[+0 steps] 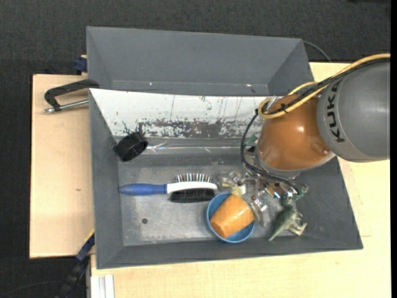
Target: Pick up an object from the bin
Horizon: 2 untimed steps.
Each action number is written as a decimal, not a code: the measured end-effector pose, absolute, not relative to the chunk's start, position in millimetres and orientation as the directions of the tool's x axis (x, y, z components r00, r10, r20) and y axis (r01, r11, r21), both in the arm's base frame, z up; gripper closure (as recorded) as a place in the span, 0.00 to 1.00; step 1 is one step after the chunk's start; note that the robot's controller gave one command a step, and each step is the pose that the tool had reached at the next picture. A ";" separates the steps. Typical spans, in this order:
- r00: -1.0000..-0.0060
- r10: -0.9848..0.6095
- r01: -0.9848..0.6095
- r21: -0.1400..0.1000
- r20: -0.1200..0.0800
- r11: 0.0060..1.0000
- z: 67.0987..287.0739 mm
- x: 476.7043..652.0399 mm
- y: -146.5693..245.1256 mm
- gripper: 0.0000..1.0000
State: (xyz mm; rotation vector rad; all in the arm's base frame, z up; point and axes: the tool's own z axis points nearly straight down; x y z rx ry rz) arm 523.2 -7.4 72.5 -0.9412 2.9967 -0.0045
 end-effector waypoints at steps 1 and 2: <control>-0.786 -0.618 -0.617 -0.030 0.000 0.786 76.4 509.5 21.6 0.00; -0.784 -0.621 -0.620 -0.029 -0.006 0.784 76.2 510.2 23.2 1.00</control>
Offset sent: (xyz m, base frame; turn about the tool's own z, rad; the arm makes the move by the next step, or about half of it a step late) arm -0.0218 0.0447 -0.0025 -0.0747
